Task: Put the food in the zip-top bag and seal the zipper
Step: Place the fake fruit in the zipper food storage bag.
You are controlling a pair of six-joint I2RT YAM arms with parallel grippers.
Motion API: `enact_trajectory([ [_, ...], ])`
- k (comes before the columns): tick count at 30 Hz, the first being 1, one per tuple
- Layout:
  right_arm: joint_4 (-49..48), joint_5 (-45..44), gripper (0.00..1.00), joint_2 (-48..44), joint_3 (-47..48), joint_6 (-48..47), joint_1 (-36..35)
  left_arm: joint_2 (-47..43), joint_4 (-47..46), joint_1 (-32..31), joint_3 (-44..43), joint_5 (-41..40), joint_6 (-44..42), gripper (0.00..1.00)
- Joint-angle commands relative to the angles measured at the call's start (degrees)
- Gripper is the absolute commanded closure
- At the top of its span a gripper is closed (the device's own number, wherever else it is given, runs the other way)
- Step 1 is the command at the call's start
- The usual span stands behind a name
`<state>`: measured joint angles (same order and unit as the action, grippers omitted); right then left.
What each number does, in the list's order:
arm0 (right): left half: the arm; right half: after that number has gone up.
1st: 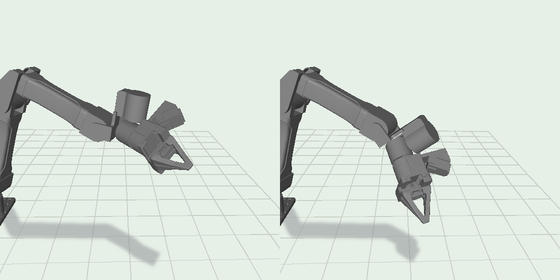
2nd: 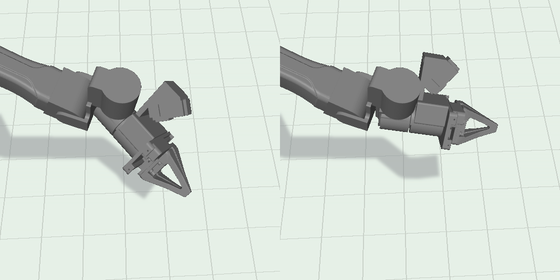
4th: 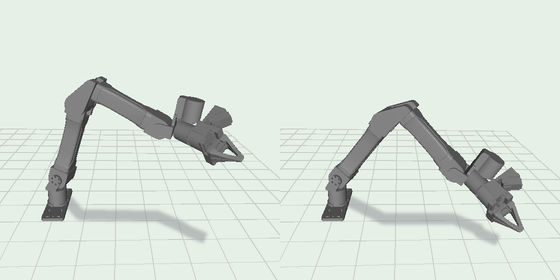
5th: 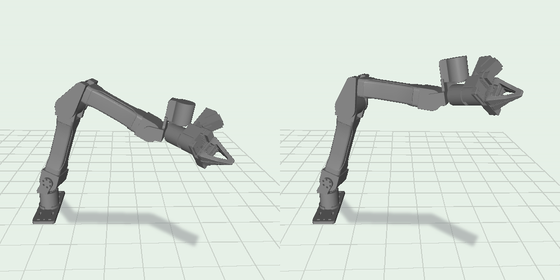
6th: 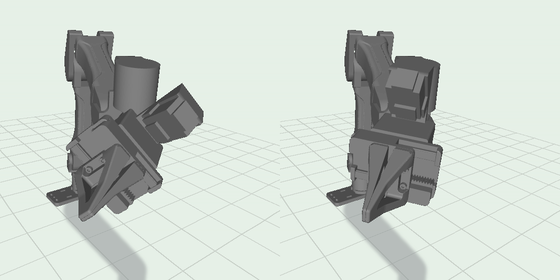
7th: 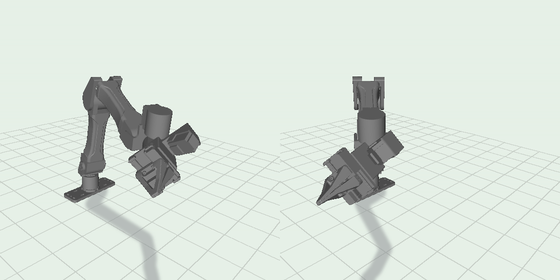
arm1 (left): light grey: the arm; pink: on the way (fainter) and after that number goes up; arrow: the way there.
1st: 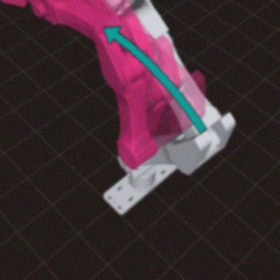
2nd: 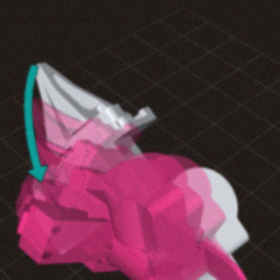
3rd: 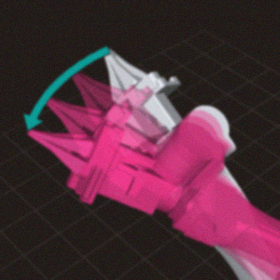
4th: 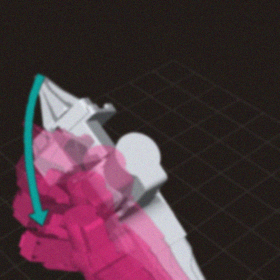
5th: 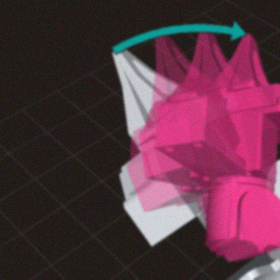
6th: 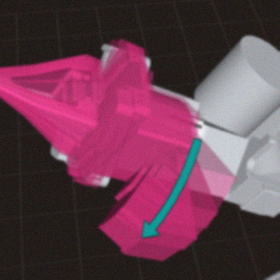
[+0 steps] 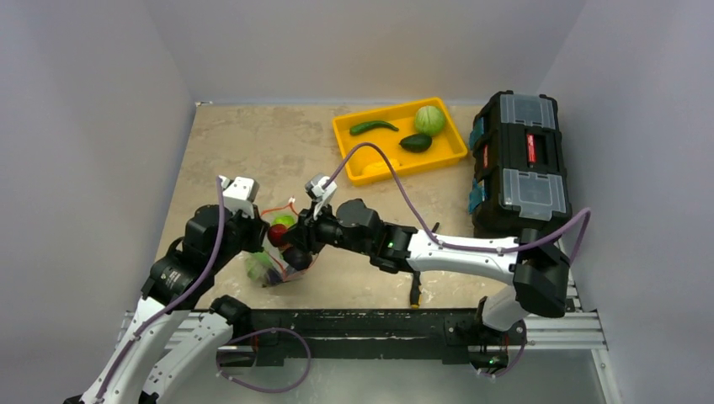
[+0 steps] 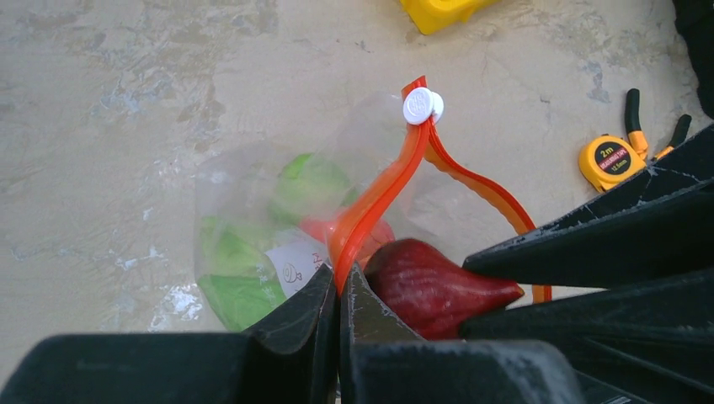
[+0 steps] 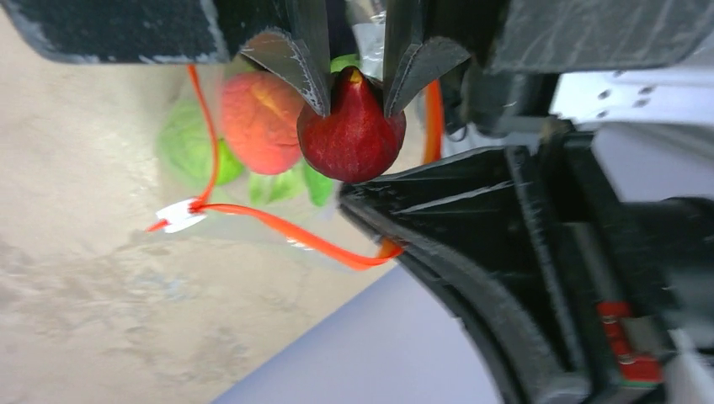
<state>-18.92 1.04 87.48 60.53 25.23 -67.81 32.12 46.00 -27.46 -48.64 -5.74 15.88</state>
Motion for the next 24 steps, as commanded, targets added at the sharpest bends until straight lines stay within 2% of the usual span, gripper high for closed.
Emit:
enact_trajectory([
  [1, 5.15, -14.89, 1.00, 1.31, 6.09, -4.44, -1.15, -0.59, -1.61, -0.22, -1.24, -0.07, 0.47, 1.00],
  [6, 7.92, -18.52, 0.97, 5.33, 10.42, -4.89, -1.27, -0.39, -1.53, -0.20, -1.30, 0.11, 0.38, 1.00],
  [14, 10.61, -17.45, 0.53, 7.93, 13.85, -4.84, -1.26, -0.57, -1.58, -0.22, -1.23, 0.11, 0.47, 1.00],
  [22, 12.92, -14.33, 0.31, 1.95, 12.24, -4.03, -1.11, -0.32, -1.66, -0.21, -1.24, 0.41, 0.38, 1.00],
  [24, 13.51, -13.30, 0.28, -0.24, 11.50, -4.60, -1.10, -0.26, -1.70, -0.22, -1.20, 0.45, 0.31, 1.00],
])
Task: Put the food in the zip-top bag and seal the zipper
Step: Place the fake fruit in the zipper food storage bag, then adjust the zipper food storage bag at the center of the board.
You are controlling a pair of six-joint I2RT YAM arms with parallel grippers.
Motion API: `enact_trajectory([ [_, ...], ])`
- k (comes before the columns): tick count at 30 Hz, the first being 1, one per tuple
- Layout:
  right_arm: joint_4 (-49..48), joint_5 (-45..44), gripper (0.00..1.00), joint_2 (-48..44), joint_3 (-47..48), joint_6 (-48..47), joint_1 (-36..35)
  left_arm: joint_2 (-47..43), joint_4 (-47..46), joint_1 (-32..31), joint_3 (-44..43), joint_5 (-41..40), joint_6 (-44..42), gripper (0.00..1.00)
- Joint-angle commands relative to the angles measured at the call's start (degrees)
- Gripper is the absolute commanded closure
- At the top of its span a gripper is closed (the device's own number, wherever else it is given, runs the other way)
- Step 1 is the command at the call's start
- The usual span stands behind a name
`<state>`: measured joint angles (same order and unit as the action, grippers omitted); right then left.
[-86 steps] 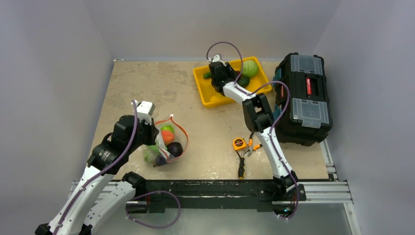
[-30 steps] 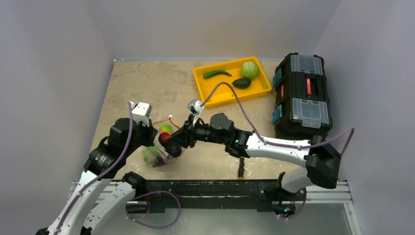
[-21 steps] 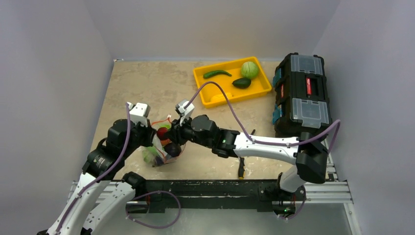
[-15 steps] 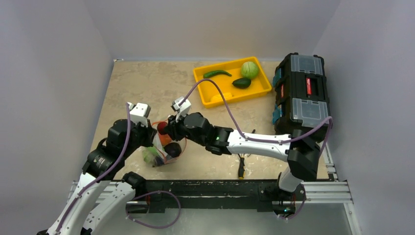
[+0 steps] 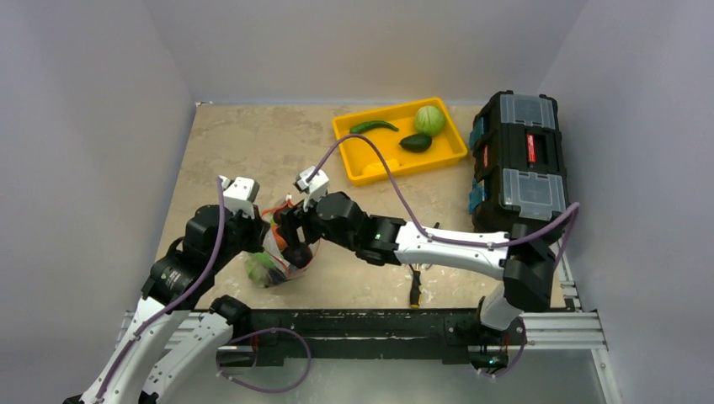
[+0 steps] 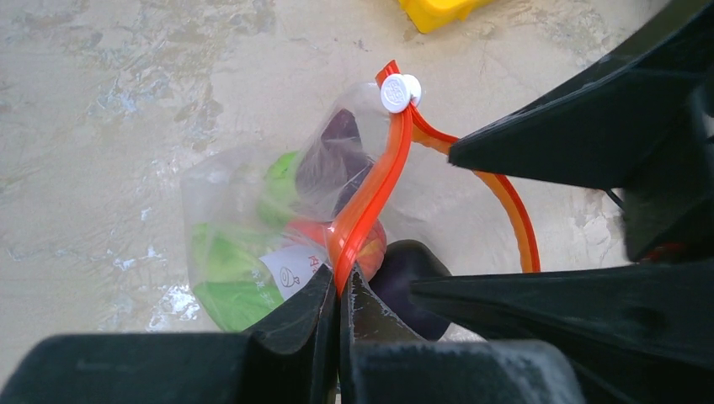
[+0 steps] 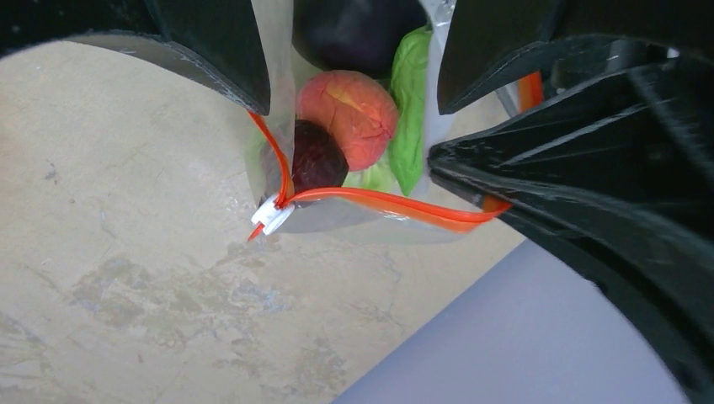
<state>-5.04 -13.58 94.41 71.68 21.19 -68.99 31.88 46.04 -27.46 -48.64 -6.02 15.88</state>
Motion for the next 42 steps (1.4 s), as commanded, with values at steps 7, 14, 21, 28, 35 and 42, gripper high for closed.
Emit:
enact_trajectory([
  [7, 9.31, -0.89, 0.30, -11.39, -0.86, -1.65, 0.87, 0.29, -1.84, -0.21, -1.19, 0.92, 0.29, 1.00],
  [14, 10.59, 6.73, 0.36, -11.32, -4.80, 4.44, 5.27, 1.00, -1.88, -0.20, -1.21, 1.09, 0.29, 1.00],
  [21, 9.23, 11.24, 0.50, -7.56, -4.50, 6.59, 5.53, 1.55, -1.91, -0.20, -1.11, 1.23, 0.27, 1.00],
  [28, 5.63, 14.81, 0.61, -4.89, -4.55, 8.13, 5.54, 2.66, -2.25, -0.20, -1.10, 2.69, 0.03, 1.00],
  [35, 4.27, 16.40, 1.00, -9.30, -4.48, 10.39, 5.58, 4.19, -3.54, -0.19, -1.37, 9.28, -0.21, 1.00],
  [42, 0.53, 13.73, 1.00, -18.83, -8.29, 21.61, 5.62, 15.65, -0.88, -0.18, -13.30, 24.26, 4.55, 1.00],
])
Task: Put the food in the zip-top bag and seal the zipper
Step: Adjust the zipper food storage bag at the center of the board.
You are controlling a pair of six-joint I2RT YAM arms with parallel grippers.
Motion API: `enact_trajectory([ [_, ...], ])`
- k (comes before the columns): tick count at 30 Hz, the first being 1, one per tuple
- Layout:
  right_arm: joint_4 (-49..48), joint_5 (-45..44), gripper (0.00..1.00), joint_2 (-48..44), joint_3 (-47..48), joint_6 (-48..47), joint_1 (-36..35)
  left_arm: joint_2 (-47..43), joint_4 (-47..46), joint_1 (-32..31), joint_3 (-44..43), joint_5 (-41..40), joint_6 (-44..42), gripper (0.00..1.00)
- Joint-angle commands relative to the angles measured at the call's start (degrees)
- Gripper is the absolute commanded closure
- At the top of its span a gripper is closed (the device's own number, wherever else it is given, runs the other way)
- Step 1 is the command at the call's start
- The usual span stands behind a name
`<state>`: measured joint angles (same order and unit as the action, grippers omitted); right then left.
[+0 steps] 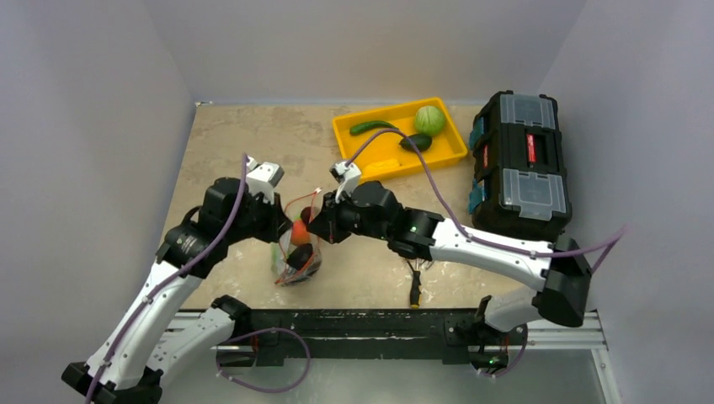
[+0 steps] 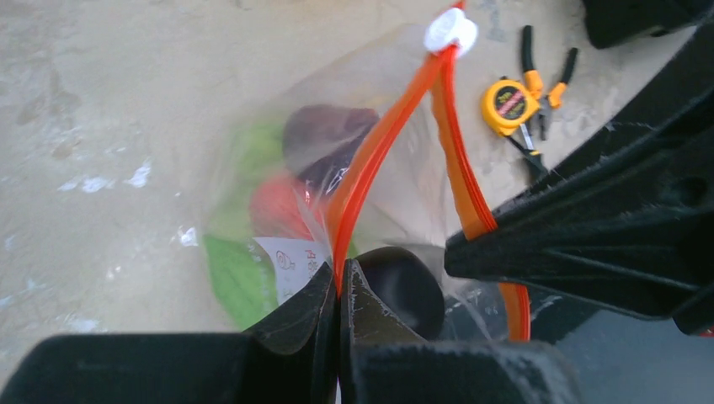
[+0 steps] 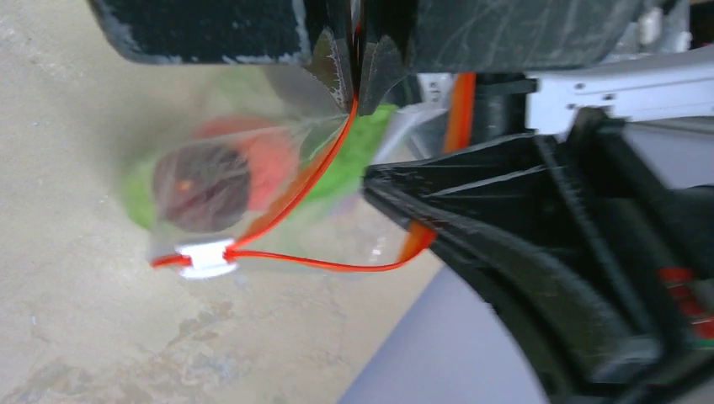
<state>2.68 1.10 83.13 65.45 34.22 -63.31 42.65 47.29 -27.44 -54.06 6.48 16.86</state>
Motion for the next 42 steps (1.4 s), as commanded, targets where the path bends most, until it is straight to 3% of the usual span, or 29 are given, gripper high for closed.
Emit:
enact_trajectory([
  [1, -9.74, -2.13, 1.00, -9.21, -4.23, 12.02, -0.06, 6.15, -2.49, -0.21, -9.06, 15.20, 4.46, 1.00],
  [6, -17.32, -10.38, 1.00, -14.74, -13.12, 23.65, -0.23, 10.35, -7.16, -1.02, -10.28, 24.92, 8.94, 1.00],
  [15, -15.83, -17.15, 1.00, -15.11, -16.20, 30.23, -0.27, 14.68, -11.66, -4.49, -7.08, 27.25, 11.70, 0.99],
  [23, -15.58, -17.54, 1.00, -13.52, -16.46, 34.98, -0.50, 13.33, -12.34, -6.16, -4.45, 25.41, 11.05, 0.70],
  [34, -16.17, -15.95, 1.00, -11.74, -16.23, 37.43, -0.85, 7.73, -12.96, -14.53, -1.48, 9.32, 10.33, 0.32],
  [42, -15.43, -17.43, 1.00, -11.87, -16.00, 37.33, -1.42, 7.27, -10.88, -18.00, -2.79, 0.15, 13.85, 0.21],
])
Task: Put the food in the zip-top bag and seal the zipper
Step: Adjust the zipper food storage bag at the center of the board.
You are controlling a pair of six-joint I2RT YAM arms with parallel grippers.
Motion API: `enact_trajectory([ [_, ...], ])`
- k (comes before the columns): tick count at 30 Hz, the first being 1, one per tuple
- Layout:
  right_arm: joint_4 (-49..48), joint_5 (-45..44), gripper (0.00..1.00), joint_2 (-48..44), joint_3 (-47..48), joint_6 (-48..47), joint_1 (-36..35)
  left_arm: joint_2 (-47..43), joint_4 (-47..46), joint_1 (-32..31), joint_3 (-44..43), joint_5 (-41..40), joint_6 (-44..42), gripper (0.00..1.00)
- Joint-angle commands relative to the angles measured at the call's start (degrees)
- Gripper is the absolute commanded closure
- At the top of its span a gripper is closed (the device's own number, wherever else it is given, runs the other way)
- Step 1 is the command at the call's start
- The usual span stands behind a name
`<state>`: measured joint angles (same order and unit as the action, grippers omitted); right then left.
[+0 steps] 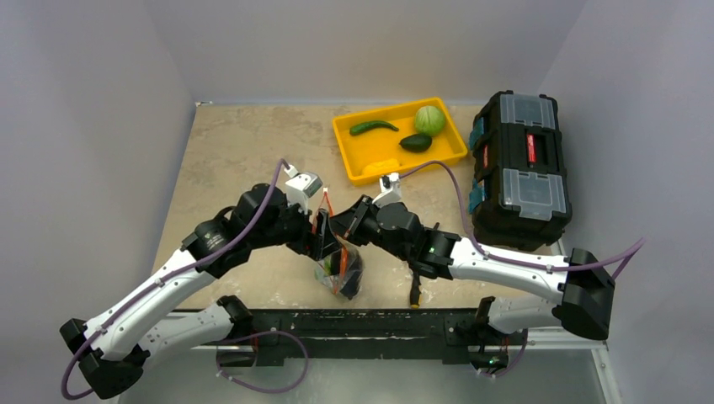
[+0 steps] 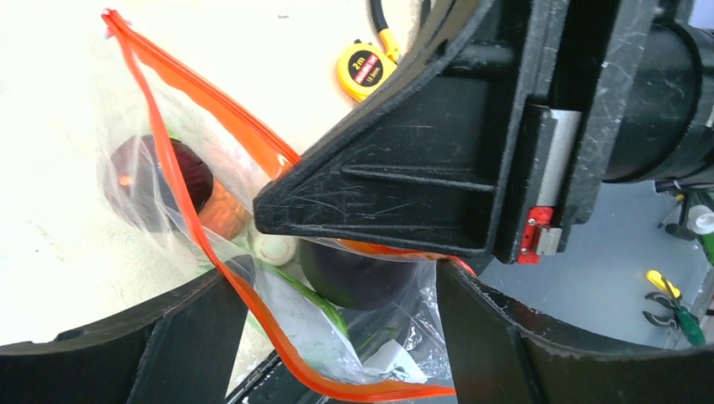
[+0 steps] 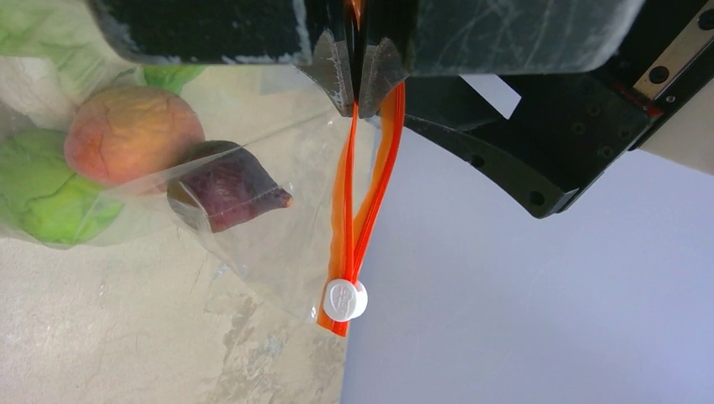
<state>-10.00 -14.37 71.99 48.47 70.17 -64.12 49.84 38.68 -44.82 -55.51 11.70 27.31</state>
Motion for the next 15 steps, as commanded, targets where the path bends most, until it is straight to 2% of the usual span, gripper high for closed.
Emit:
enact_trajectory([
  [1, -2.64, -1.97, 1.00, -0.63, 1.18, 1.11, -0.73, 0.14, -2.08, -0.63, -1.48, -5.27, 4.29, 0.19],
  [4, -1.60, -2.15, 1.00, -0.36, 2.26, -0.23, -0.92, 0.31, -1.14, -0.66, -2.81, -3.85, 5.96, 0.18],
  [9, 0.75, -3.20, 1.00, -0.93, 3.98, -3.70, -1.41, -0.99, 5.16, -0.66, -6.19, -8.35, 8.76, 0.18],
  [15, 8.12, -6.73, 1.00, -1.41, 7.88, -8.89, -2.59, -2.07, 9.24, -0.66, -6.32, -11.08, 9.83, 0.16],
])
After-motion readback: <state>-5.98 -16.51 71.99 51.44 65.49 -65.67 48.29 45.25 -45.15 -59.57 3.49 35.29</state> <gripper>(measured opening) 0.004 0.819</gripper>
